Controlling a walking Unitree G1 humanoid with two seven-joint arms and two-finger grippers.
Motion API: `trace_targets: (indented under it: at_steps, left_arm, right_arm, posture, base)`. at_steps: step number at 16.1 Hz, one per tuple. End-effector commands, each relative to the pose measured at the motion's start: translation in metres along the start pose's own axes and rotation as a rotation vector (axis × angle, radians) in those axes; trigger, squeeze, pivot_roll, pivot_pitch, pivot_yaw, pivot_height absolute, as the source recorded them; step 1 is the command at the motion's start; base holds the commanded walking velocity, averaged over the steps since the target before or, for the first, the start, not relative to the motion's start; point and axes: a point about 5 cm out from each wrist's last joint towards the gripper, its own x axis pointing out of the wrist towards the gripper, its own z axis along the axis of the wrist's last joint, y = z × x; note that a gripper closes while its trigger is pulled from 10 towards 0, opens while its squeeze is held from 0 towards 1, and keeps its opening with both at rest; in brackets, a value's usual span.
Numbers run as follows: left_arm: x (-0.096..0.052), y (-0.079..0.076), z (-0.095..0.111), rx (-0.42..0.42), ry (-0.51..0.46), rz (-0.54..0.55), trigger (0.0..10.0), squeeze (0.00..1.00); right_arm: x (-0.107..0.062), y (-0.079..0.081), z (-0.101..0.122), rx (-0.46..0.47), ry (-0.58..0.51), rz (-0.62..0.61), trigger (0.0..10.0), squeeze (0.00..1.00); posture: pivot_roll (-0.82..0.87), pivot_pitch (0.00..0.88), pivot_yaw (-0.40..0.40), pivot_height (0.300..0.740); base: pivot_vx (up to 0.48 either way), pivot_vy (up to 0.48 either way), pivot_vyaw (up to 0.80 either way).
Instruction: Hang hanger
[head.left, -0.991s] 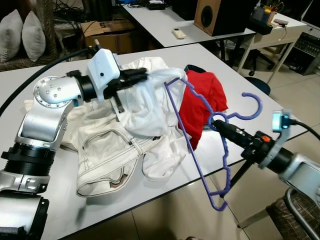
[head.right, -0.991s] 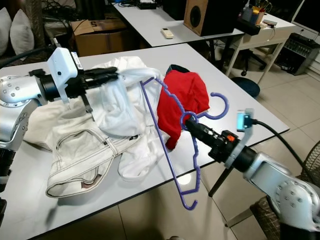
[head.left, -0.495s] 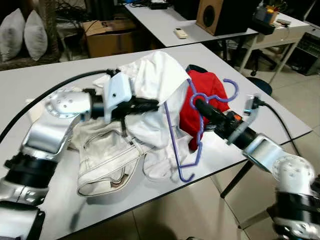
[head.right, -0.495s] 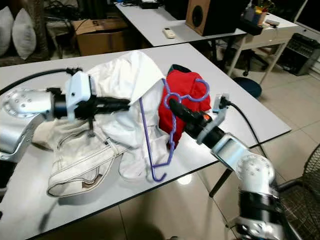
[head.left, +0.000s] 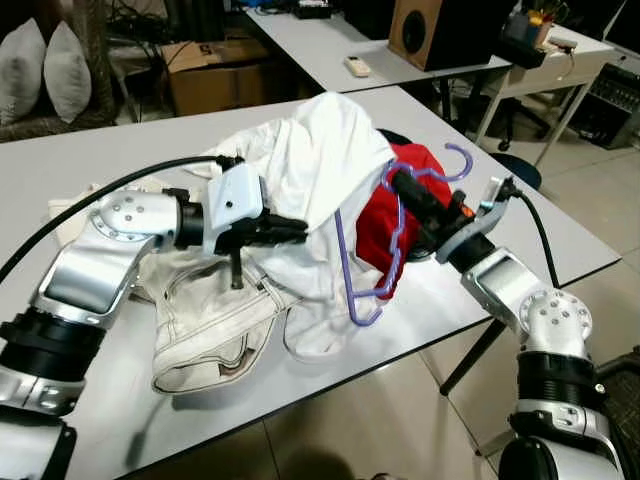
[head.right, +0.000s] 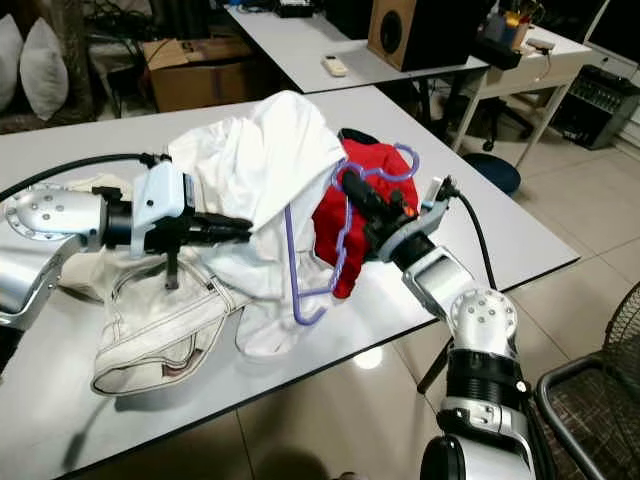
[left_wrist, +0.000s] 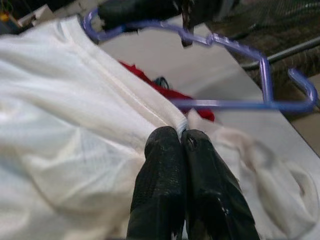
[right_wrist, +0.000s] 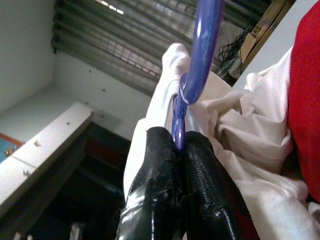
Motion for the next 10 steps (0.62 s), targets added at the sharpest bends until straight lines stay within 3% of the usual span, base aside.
trace_targets:
  at_steps: [1, 5, 7, 10]
  left_arm:
    - [0.0, -0.004, -0.003, -0.006, 0.027, -0.032, 0.0, 0.0]
    - [0.0, -0.007, -0.004, -0.024, 0.03, -0.069, 0.0, 0.0]
    - [0.004, -0.009, 0.0, -0.026, 0.007, -0.089, 0.0, 0.0]
    - [0.012, -0.013, 0.007, -0.04, -0.065, -0.123, 0.0, 0.0]
  right_arm:
    - [0.002, 0.0, 0.008, 0.017, -0.054, -0.005, 10.0, 0.0]
    - [0.01, -0.006, 0.009, 0.074, -0.103, -0.05, 10.0, 0.0]
    - [0.022, -0.007, 0.008, 0.163, -0.147, -0.051, 10.0, 0.0]
    - [0.04, 0.0, -0.003, 0.18, -0.136, -0.036, 10.0, 0.0]
  posture:
    - [-0.18, 0.0, -0.02, 0.74]
    - [-0.18, 0.0, -0.015, 0.74]
    - [-0.18, 0.0, -0.013, 0.74]
    - [-0.17, 0.0, -0.013, 0.74]
  base:
    - [0.0, 0.0, 0.0]
    - [0.0, 0.0, 0.0]
    - [0.0, 0.0, 0.0]
    - [0.0, 0.0, 0.0]
